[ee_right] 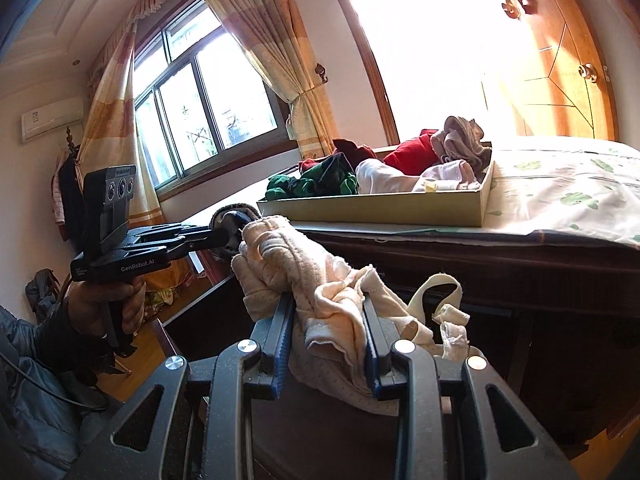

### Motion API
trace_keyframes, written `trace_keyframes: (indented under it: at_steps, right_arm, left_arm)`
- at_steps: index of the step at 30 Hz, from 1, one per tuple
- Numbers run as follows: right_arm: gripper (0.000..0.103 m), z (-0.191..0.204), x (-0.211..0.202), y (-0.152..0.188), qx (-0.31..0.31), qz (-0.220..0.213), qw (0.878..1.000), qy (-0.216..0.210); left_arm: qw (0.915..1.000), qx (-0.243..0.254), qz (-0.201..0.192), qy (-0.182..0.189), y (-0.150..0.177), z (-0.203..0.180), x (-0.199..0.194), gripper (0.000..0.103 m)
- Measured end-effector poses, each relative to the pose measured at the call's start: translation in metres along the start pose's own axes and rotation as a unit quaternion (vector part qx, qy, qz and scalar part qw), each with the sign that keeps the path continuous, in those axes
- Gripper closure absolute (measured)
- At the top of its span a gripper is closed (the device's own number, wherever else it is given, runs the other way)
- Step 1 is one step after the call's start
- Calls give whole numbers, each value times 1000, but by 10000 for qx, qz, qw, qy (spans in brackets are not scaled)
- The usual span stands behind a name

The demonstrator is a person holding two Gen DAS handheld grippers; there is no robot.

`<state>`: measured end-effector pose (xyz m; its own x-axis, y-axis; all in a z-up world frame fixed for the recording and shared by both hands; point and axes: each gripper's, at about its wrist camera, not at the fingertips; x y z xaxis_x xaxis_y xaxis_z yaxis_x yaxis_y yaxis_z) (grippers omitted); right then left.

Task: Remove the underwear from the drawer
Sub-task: 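Lift both held garments up out of the drawer toward the tray, then carry the white underwear and grey sock over the beige tray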

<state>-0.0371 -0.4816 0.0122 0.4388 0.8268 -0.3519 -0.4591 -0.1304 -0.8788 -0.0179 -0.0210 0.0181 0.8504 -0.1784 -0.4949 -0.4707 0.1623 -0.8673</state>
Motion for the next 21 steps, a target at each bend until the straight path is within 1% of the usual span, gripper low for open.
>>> trace_keyframes:
  at_steps: [8, 21]
  right_arm:
    - [70, 9, -5, -20, -120, -199, 9997, -13]
    - [70, 14, -12, -48, -273, -464, 9985, 30]
  left_arm:
    - [9996, 120, -268, 6, -25, -2, -14, 92]
    - [9982, 338, -471, -121, -55, -1, -17, 92]
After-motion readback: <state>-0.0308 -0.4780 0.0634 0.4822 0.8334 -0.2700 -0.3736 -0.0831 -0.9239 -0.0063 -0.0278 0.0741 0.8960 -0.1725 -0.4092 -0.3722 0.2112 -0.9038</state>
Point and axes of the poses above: each gripper's, at about its wrist camera, not at the fingertips, and x roughly the way its jaws point, z to its left, y to its underside, and after that the axes turned 4 degrees about -y, right-handed
